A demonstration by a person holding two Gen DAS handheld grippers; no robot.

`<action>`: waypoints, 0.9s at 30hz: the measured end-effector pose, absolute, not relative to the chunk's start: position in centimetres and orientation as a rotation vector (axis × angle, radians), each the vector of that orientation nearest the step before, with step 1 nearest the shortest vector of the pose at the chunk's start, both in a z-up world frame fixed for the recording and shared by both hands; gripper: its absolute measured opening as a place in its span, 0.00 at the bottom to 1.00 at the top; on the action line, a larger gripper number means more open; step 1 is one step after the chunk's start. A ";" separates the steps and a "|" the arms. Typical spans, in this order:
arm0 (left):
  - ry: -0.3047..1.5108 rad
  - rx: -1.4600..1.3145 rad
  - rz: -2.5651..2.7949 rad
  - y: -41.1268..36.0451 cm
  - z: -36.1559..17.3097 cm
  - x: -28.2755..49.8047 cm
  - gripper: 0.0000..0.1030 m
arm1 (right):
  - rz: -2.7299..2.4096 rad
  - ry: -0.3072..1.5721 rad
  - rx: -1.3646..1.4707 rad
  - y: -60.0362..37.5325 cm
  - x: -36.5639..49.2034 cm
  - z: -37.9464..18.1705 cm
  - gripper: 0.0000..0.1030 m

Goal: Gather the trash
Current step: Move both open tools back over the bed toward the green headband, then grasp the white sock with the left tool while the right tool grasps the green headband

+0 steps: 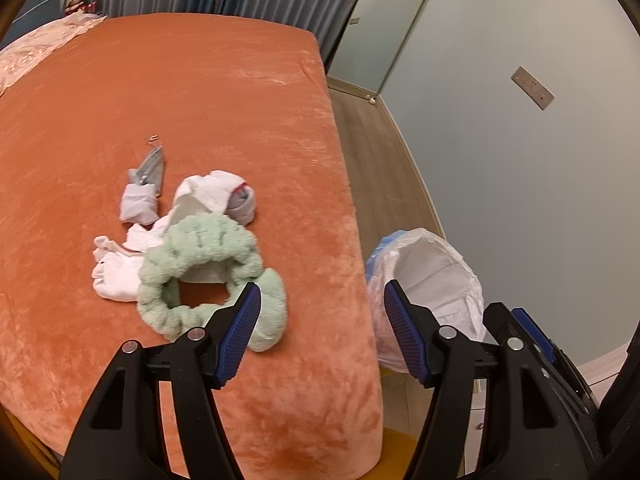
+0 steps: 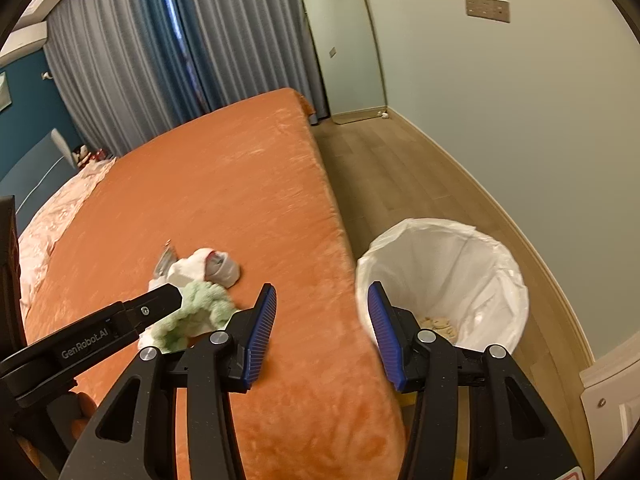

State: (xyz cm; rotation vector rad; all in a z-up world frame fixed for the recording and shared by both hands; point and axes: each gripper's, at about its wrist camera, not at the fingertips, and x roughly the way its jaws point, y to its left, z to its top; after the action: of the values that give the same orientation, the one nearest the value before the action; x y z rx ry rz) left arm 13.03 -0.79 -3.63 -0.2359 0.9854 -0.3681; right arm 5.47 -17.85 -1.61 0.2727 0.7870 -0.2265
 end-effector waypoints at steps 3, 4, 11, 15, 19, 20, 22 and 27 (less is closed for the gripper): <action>0.989 -0.248 -0.345 0.6 -3.9 13.1 0.59 | -0.211 0.797 0.263 -16.7 5.8 -1.8 0.47; 0.990 -0.252 -0.337 1.2 -4.1 13.1 0.59 | -0.207 0.799 0.260 -16.3 5.9 -1.9 0.49; 0.982 -0.275 -0.252 4.9 -5.2 13.1 0.71 | -0.176 0.827 0.247 -13.6 6.3 -3.0 0.53; 1.002 -0.288 -0.202 7.2 -6.7 13.5 0.71 | -0.163 0.849 0.244 -12.5 6.6 -3.9 0.53; 1.018 -0.271 -0.157 8.9 -8.1 13.5 0.71 | -0.149 0.881 0.237 -11.2 7.2 -5.3 0.54; 1.022 -0.262 -0.143 9.3 -8.4 13.5 0.71 | -0.145 0.888 0.235 -10.8 7.4 -5.7 0.54; 1.030 -0.242 -0.111 10.2 -9.3 13.6 0.71 | -0.138 0.902 0.232 -10.2 7.7 -6.3 0.55; 1.058 -0.219 -0.054 12.5 -11.4 13.9 0.71 | -0.117 0.935 0.231 -8.6 8.6 -8.2 0.58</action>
State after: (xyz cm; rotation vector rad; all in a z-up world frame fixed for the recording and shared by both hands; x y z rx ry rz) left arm 13.88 12.46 -11.38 -0.2191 1.0585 -0.0543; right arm 8.64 -8.62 -8.16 0.2310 0.9352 -0.1171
